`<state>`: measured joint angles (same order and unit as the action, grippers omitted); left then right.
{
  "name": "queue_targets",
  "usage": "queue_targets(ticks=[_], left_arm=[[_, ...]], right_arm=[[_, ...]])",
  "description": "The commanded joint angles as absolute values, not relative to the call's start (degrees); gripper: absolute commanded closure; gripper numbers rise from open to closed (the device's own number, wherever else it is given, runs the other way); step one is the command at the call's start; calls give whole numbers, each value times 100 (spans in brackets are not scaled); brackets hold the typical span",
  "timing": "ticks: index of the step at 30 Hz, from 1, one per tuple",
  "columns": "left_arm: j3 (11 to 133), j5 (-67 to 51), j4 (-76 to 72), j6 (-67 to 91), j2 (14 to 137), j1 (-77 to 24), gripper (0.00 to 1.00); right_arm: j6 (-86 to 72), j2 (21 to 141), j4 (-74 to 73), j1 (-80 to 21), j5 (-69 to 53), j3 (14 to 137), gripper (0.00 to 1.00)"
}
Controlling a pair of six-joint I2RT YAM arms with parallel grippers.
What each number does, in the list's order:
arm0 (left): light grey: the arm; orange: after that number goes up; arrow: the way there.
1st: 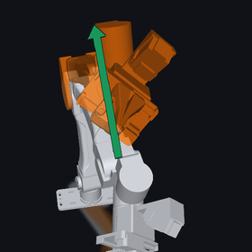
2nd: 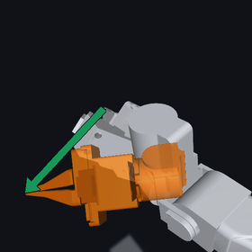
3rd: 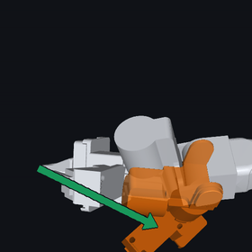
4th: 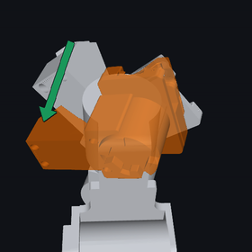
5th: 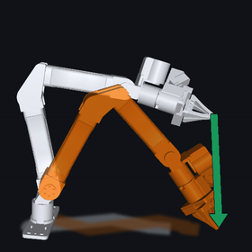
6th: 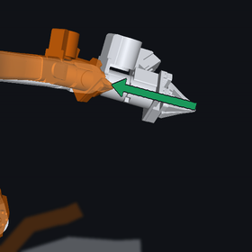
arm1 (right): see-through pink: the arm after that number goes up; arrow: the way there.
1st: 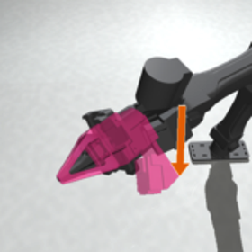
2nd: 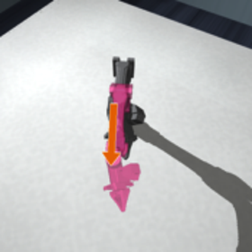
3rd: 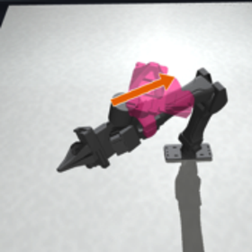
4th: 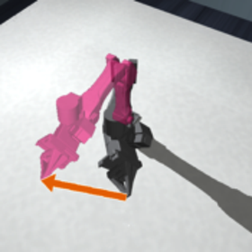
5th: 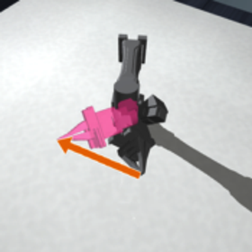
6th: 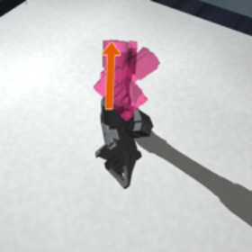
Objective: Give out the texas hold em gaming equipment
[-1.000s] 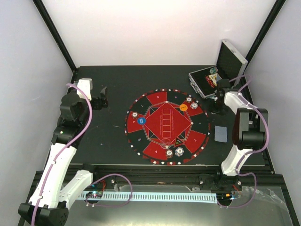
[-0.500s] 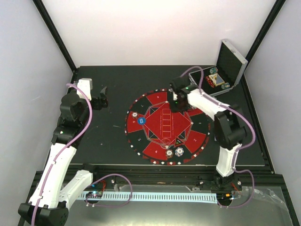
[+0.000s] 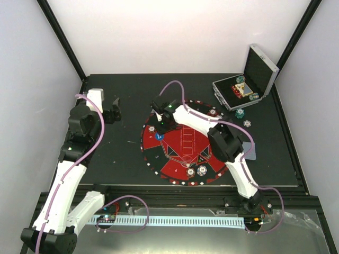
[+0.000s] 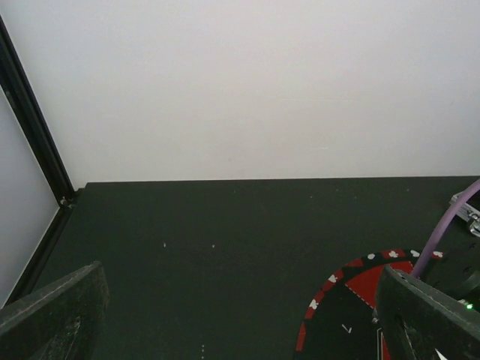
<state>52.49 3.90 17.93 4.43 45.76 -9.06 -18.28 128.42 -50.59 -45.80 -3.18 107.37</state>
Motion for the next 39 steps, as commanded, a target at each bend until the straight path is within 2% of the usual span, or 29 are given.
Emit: queue_targets(ticks=[1, 15, 39], left_arm=[[5276, 519, 1695, 343, 4562, -864, 1], [5273, 476, 1699, 369, 4561, -811, 1], [5275, 432, 1698, 396, 4562, -781, 1]], right_arm=[[-1807, 13121, -5354, -4815, -420, 11245, 66], [-1688, 13761, -5560, -5151, -711, 12038, 65], [-1604, 14200, -5582, -5255, -820, 12361, 63]])
